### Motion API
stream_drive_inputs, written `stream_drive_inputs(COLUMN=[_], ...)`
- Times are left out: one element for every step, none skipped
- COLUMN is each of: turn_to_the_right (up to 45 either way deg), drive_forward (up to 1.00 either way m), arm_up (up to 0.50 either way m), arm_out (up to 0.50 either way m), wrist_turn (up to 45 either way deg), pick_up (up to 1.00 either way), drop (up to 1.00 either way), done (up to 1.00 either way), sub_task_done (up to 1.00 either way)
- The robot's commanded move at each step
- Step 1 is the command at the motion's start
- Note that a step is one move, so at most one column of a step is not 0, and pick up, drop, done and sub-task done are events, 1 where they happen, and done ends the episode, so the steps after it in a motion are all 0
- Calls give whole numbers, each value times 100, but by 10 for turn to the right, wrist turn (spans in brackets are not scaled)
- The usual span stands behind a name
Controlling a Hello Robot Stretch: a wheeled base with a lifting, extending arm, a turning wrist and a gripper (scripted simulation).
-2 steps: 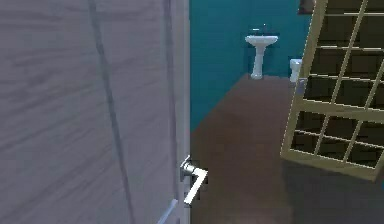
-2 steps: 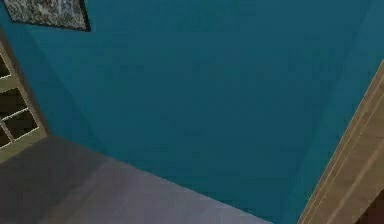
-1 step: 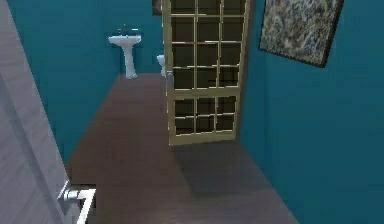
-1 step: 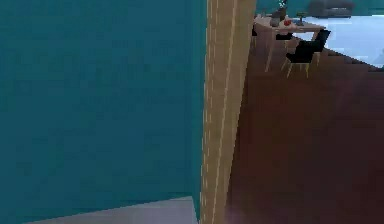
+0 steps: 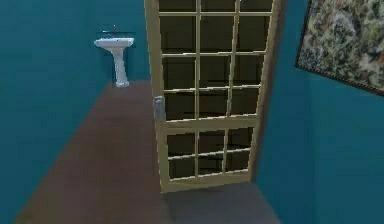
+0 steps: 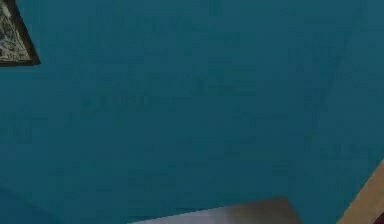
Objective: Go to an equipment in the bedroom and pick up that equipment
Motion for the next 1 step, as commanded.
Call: stream_drive_inputs(turn_to_the_right=[-330], drive_forward=[0], arm_up=[0], arm_out=[0], wrist_turn=[0], pick_up=[0], drop=[0], done=[0], sub_task_done=[0])
